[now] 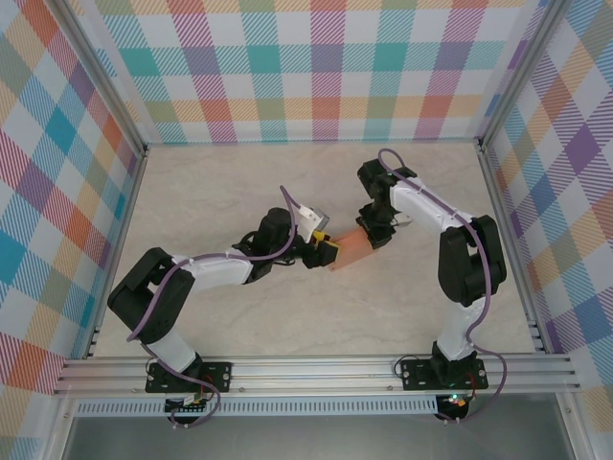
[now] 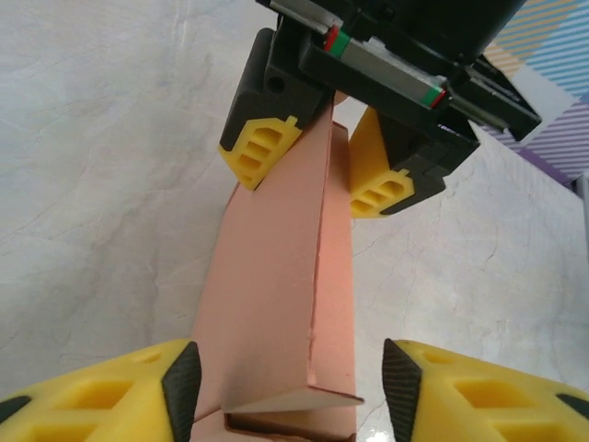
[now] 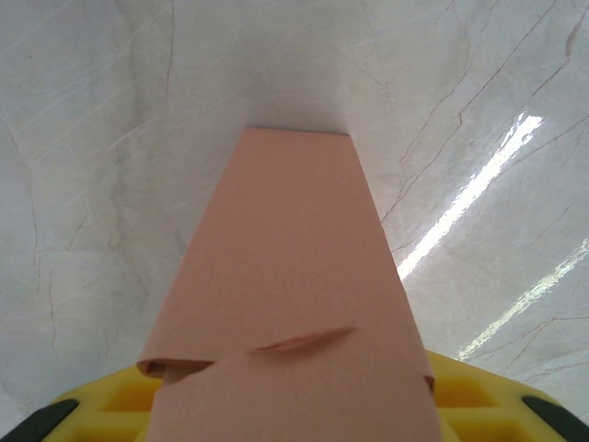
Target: Fold the paper box
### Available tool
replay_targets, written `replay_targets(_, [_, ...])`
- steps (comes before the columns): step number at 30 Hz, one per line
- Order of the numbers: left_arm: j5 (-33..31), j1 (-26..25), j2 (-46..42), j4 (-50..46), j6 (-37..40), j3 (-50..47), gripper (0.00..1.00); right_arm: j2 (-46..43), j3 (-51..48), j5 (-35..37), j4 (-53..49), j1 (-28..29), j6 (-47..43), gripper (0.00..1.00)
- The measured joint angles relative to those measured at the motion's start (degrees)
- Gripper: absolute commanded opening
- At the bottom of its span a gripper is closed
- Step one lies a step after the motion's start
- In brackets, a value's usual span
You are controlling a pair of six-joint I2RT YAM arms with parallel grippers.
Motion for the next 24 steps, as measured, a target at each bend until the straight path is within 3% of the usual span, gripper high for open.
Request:
replay_targets(5, [-4.55,-0.59,0.00,-1.95,-1.73,1.60,0.66,0.00,0.00,0.00,-0.02,0.00,0.00,0.33])
replay_targets(14, [-12.96,-3.87,-0.50,-8.35,-3.76,3.41,0.62,0.04,0.02,-0.02,-0.02,0.00,0.02,0.33])
replay_targets(24, [-13.49,-3.87,-1.01,-9.38,-4.28,3.41,0.59,0.20,0.22,-0.15,-0.07,-0.02,0.22,0.33])
